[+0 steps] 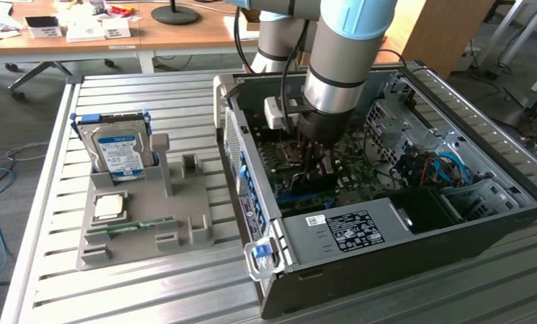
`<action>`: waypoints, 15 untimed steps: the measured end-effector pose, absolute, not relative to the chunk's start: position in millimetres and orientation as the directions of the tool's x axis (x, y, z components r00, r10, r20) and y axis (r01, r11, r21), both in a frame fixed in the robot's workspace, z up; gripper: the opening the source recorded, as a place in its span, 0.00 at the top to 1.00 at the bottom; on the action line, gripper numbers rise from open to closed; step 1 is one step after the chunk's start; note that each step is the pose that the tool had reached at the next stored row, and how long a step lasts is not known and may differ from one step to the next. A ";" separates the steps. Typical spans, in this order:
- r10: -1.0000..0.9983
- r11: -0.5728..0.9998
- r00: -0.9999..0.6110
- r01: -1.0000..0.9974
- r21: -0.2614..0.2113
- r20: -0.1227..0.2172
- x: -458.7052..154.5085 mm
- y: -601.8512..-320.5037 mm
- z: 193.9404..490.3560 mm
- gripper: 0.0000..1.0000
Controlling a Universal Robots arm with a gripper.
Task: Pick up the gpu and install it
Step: 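Insert the gpu into the slot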
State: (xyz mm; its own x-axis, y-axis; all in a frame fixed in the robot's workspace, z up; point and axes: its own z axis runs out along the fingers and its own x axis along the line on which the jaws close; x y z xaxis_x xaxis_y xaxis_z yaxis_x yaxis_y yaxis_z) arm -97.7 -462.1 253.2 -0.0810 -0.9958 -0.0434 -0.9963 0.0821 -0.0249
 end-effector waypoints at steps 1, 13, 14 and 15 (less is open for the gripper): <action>-0.996 0.082 -0.081 -0.996 -0.025 -0.043 -97.9 -462.1 253.2 0.73; -0.996 0.082 -0.081 -0.996 -0.025 -0.043 -100.7 -462.1 253.3 0.73; -0.996 0.082 -0.081 -0.996 -0.025 -0.043 -101.1 -462.1 253.3 0.73; -0.996 0.082 -0.081 -0.996 -0.025 -0.043 -101.5 -462.1 253.1 0.73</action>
